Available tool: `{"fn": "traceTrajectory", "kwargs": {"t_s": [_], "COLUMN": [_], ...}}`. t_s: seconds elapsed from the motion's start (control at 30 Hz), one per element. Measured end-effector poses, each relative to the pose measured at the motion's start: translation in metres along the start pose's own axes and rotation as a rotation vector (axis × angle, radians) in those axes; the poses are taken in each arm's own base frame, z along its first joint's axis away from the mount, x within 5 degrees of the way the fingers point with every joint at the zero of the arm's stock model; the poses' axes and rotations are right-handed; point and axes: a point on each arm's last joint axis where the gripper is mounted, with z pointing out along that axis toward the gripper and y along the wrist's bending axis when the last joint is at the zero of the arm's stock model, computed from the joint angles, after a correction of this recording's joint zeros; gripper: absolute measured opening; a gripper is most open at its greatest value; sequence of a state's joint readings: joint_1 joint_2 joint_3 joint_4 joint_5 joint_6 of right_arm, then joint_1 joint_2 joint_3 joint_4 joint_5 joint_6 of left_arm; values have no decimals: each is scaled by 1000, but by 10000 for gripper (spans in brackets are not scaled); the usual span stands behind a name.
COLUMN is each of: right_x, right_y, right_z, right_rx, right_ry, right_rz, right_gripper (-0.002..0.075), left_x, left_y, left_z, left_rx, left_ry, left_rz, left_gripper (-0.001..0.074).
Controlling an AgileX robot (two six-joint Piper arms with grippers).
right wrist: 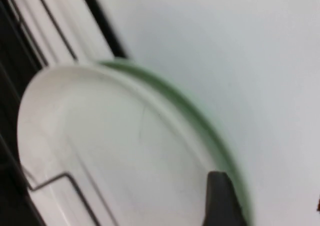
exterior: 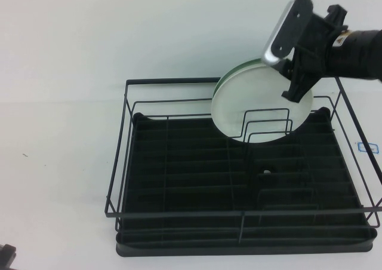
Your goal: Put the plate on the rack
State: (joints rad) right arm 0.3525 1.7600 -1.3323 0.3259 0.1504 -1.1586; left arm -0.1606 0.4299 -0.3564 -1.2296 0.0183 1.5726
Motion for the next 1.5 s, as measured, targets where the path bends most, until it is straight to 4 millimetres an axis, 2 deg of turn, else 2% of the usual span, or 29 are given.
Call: {"fn": "traceTrajectory", "kwargs": {"t_s": [0.07, 0.17, 0.33, 0.4, 0.53, 0.63, 0.73, 0.93, 1.1, 1.3, 1.5], "right_x": [-6, -21, -49, -57, -59, -48, -27, 33, 74, 93, 99], "right_y": [-4, -15, -33, -37, -32, -17, 8, 76, 124, 148, 156], "right_z": [-10, -39, -111, -139, -190, -213, -224, -235, -249, -268, -269], "right_rx": [8, 44, 111, 140, 174, 167, 138, 49, 27, 57, 49], "right_ry": [-20, -77, -214, -271, -362, -381, -360, -280, -275, -364, -369], "right_rz": [22, 56, 153, 191, 264, 302, 332, 405, 440, 483, 486], "right_gripper": [428, 367, 100, 46, 19, 19, 19, 19, 18, 18, 18], "left_x": [0, 0, -1, -2, -4, -5, -6, -7, -8, -8, -9], "left_y": [0, 0, 1, 1, 0, -3, -3, -4, -6, -8, -8], "left_z": [0, 0, -1, -4, -8, -10, -11, -13, -13, -13, -14], "left_rx": [0, -2, -8, -13, 1, 29, 30, 38, 63, 86, 89], "left_ry": [0, 0, -9, -25, -42, -56, -62, -71, -81, -85, -92], "left_rz": [5, 5, -22, -24, -25, -23, -23, -24, -47, -49, -137], "left_gripper": [0, 0, 0, 0, 0, 0, 0, 0, 0, 0, 0]}}
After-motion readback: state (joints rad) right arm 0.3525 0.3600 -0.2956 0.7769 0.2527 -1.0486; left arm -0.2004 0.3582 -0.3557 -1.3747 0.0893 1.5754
